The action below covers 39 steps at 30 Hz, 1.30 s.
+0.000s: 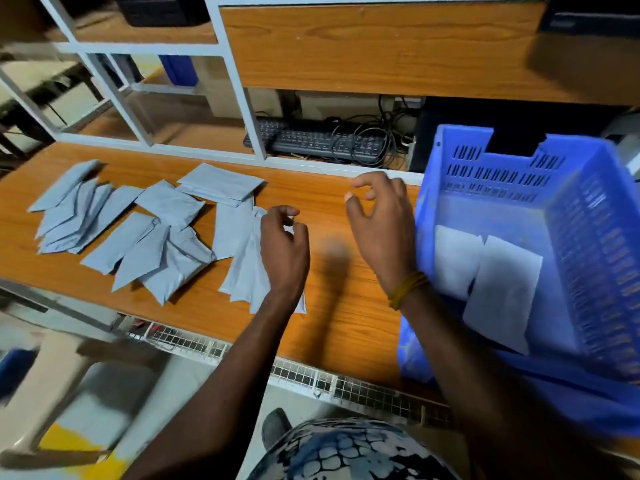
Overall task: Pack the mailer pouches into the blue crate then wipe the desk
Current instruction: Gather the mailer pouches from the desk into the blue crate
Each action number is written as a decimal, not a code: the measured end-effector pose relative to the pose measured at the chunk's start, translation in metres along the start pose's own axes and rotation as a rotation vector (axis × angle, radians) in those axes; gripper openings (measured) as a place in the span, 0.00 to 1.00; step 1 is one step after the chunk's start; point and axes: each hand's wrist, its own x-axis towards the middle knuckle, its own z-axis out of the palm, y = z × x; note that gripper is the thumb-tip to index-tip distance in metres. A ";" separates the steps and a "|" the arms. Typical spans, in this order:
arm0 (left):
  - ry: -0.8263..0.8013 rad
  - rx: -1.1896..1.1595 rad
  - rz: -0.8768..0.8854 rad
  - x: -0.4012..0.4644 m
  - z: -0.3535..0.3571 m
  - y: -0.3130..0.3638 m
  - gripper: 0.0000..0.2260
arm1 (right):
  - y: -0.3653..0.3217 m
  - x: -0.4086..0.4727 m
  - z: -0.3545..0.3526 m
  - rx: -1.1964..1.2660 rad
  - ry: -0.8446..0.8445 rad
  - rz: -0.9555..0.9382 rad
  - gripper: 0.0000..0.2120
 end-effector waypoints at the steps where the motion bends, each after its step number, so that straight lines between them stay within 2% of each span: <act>1: 0.007 0.028 -0.030 0.004 -0.008 -0.011 0.08 | -0.007 -0.004 0.013 -0.003 -0.046 0.001 0.08; 4: 0.012 0.102 -0.159 0.015 -0.030 -0.045 0.10 | -0.012 -0.019 0.056 -0.019 -0.195 0.050 0.09; 8: -0.026 0.183 -0.265 0.024 -0.058 -0.085 0.13 | 0.009 -0.043 0.121 -0.143 -0.517 0.200 0.13; 11: -0.088 0.228 -0.295 0.028 -0.072 -0.108 0.13 | 0.027 -0.061 0.162 -0.243 -0.716 0.300 0.21; 15: -0.141 0.241 -0.296 0.036 -0.080 -0.130 0.13 | 0.037 -0.078 0.196 -0.363 -0.815 0.370 0.36; 17: -0.162 0.239 -0.293 0.039 -0.081 -0.135 0.15 | 0.036 -0.084 0.203 -0.459 -0.818 0.364 0.41; 19: -0.188 0.242 -0.287 0.041 -0.081 -0.141 0.16 | 0.033 -0.086 0.208 -0.519 -0.799 0.353 0.41; 22: -0.259 0.286 -0.254 0.043 -0.077 -0.149 0.16 | 0.031 -0.084 0.210 -0.567 -0.732 0.356 0.37; 26: -0.378 0.476 -0.194 0.035 -0.070 -0.158 0.14 | 0.050 -0.076 0.196 -0.608 -0.586 0.429 0.30; 29: -0.351 0.744 -0.005 0.030 -0.062 -0.161 0.14 | 0.069 -0.073 0.182 -0.693 -0.523 0.436 0.30; 32: -0.404 0.811 0.107 0.035 -0.047 -0.155 0.18 | 0.080 -0.073 0.180 -0.722 -0.477 0.399 0.32; 36: -0.614 0.914 0.081 0.041 -0.022 -0.148 0.27 | 0.081 -0.072 0.187 -0.758 -0.520 0.391 0.29; 39: -0.685 0.950 0.050 0.041 -0.014 -0.152 0.27 | 0.080 -0.069 0.185 -0.779 -0.502 0.374 0.24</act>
